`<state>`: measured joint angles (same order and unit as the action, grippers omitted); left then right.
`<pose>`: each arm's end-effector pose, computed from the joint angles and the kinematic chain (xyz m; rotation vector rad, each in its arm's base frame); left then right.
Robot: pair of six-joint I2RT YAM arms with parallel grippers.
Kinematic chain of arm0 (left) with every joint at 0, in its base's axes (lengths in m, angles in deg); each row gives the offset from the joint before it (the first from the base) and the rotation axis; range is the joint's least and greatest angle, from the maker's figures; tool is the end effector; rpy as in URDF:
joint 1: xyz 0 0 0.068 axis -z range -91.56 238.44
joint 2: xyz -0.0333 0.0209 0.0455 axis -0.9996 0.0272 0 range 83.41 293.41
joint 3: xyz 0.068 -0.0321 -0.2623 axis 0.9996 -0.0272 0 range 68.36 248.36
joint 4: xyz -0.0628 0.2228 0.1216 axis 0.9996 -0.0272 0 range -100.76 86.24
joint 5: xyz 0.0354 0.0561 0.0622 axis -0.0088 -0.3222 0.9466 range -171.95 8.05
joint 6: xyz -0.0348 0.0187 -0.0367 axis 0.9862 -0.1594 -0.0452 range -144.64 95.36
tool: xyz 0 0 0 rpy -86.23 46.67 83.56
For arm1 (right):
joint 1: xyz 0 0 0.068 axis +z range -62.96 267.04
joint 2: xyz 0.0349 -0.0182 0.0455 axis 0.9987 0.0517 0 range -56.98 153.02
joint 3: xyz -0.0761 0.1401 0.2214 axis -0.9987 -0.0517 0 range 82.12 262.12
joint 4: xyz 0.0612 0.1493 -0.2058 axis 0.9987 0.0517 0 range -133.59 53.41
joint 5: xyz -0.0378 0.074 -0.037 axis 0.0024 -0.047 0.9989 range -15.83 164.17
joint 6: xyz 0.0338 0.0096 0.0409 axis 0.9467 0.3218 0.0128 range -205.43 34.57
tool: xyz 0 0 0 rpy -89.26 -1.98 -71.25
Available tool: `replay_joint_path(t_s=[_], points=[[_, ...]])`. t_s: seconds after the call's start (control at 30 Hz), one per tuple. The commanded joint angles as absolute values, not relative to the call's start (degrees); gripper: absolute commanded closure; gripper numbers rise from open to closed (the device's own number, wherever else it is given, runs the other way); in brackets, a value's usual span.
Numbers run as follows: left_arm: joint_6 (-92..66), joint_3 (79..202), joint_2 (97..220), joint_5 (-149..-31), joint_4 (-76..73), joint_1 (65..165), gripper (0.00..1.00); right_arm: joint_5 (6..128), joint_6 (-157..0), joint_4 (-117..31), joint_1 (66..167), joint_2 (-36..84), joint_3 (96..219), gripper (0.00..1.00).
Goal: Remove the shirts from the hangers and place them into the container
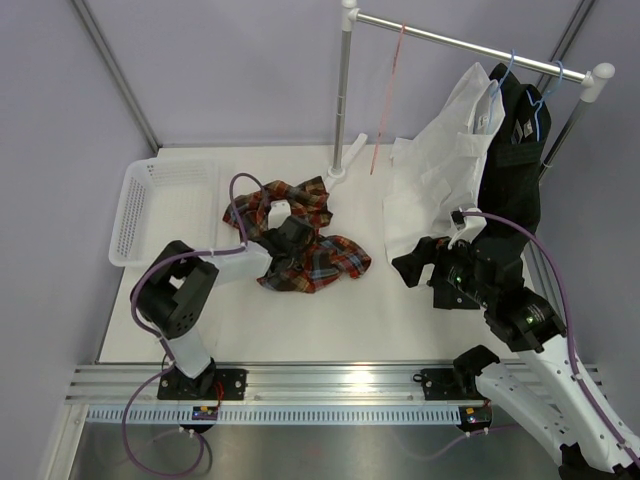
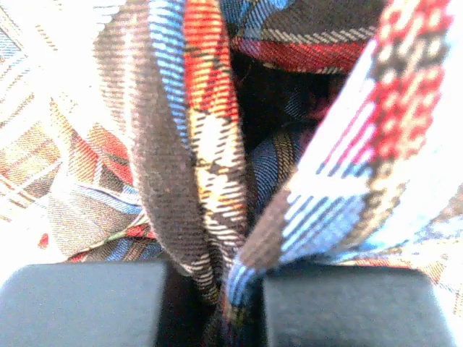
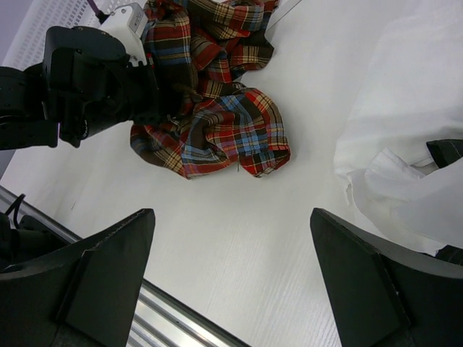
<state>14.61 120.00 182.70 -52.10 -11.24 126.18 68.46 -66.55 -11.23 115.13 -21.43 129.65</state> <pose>0.2734 -0.1892 0.1474 -0.2281 2.3518 0.0310 0.1175 0.0668 0.3385 -0.2272 1.9656 0.6382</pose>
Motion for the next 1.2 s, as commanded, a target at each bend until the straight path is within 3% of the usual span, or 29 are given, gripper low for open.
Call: replay_joint_path(t_s=[0.0, 0.2, 0.5, 0.9, 1.17], points=[[19.3, 116.7, 187.2, -61.8, -10.2, 126.5, 1.00, 67.3, -67.9, -12.6, 115.0, -21.8, 129.4, 0.02], [12.5, 118.8, 171.6, -53.9, -13.5, 126.5, 1.00, 67.4, -68.2, -12.1, 115.0, -22.5, 129.9, 0.02], [-4.3, 139.0, 154.3, -39.1, -20.9, 126.2, 1.00, 67.7, -69.4, -9.9, 114.9, -23.0, 133.5, 0.02], [-31.7, 172.1, 155.7, -30.9, -22.9, 117.0, 1.00, 65.4, -70.2, -8.9, 115.0, -21.7, 136.2, 0.02], [-38.1, 181.0, 158.9, -34.1, -22.7, 105.6, 1.00, 63.5, -70.1, -9.5, 115.0, -20.7, 135.8, 0.02]])
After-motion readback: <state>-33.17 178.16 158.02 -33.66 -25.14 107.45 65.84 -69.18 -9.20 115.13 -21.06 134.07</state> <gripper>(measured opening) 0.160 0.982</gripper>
